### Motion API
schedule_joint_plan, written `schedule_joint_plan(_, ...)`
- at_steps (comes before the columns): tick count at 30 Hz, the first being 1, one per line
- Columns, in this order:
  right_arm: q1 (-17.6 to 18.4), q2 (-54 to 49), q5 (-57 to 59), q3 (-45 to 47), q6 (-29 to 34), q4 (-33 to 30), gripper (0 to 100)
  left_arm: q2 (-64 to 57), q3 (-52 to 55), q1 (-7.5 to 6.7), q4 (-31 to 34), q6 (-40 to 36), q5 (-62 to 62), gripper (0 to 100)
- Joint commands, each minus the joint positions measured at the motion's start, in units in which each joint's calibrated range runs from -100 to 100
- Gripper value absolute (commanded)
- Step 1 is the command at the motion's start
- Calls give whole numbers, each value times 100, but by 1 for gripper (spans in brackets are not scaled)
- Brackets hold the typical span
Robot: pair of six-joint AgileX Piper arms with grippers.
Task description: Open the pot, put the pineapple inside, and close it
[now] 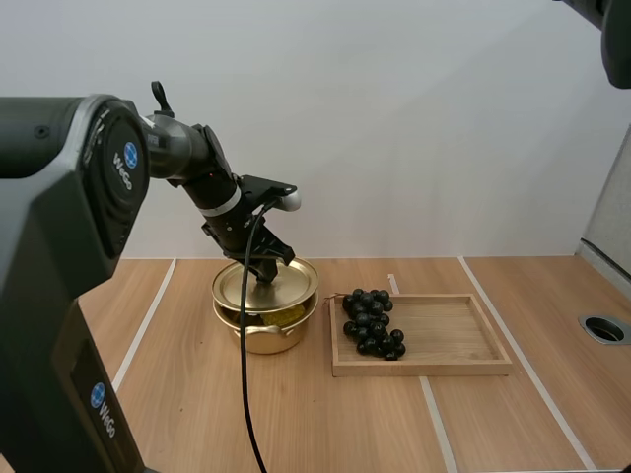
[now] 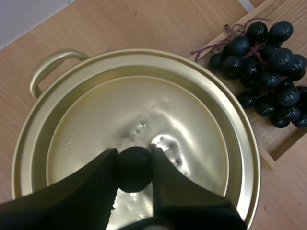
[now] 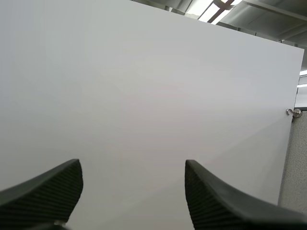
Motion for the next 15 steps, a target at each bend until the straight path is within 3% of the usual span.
schedule_joint_plan(1,-23,-20,-31,8,-73,-195,100,125,27,-29,22,64,-158,0)
schedule_joint_plan(15,-23,7,-31,8,-73,-256,100,249,464,-29,24,214,-596,0)
